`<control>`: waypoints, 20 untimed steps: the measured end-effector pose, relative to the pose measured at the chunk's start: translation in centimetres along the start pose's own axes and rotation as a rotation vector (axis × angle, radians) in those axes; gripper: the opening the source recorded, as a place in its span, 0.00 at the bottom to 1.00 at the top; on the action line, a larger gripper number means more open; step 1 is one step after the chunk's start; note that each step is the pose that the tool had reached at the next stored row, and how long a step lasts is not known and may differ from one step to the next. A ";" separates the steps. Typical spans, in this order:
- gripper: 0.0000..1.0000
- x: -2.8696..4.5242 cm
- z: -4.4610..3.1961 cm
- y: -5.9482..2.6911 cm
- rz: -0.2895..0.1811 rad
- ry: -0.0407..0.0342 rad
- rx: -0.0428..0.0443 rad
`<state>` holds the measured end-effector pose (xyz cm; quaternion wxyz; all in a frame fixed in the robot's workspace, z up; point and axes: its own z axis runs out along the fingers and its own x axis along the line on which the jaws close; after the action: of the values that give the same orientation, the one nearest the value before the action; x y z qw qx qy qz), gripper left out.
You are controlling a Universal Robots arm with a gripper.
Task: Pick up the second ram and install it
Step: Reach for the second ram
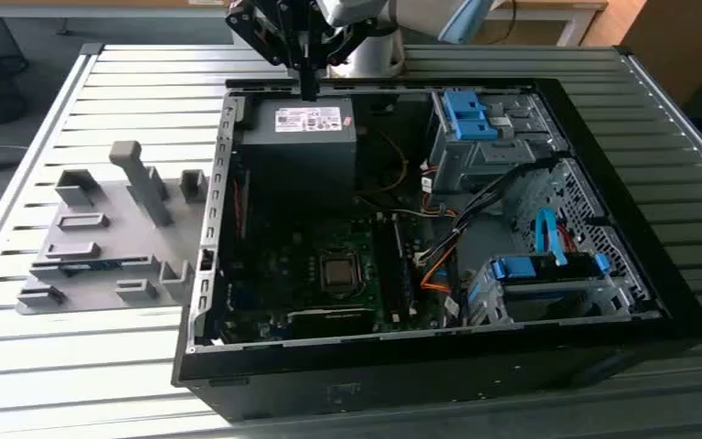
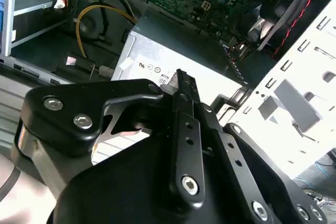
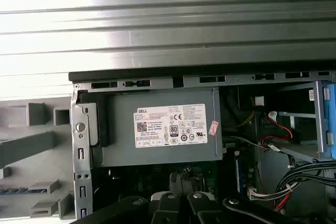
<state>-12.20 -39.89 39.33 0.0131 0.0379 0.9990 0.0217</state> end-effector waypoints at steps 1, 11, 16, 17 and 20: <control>0.11 0.00 0.00 0.00 0.000 0.0000 0.0000; 0.11 0.23 0.02 -0.02 0.000 0.0000 0.0000; 0.11 0.57 0.05 -0.05 0.000 0.0000 0.0000; 0.11 0.66 0.05 -0.05 0.000 0.0000 0.0001; 0.11 0.91 0.06 -0.07 0.000 0.0000 0.0000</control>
<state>-13.11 -39.90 39.25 0.0131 0.0378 0.9990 0.0217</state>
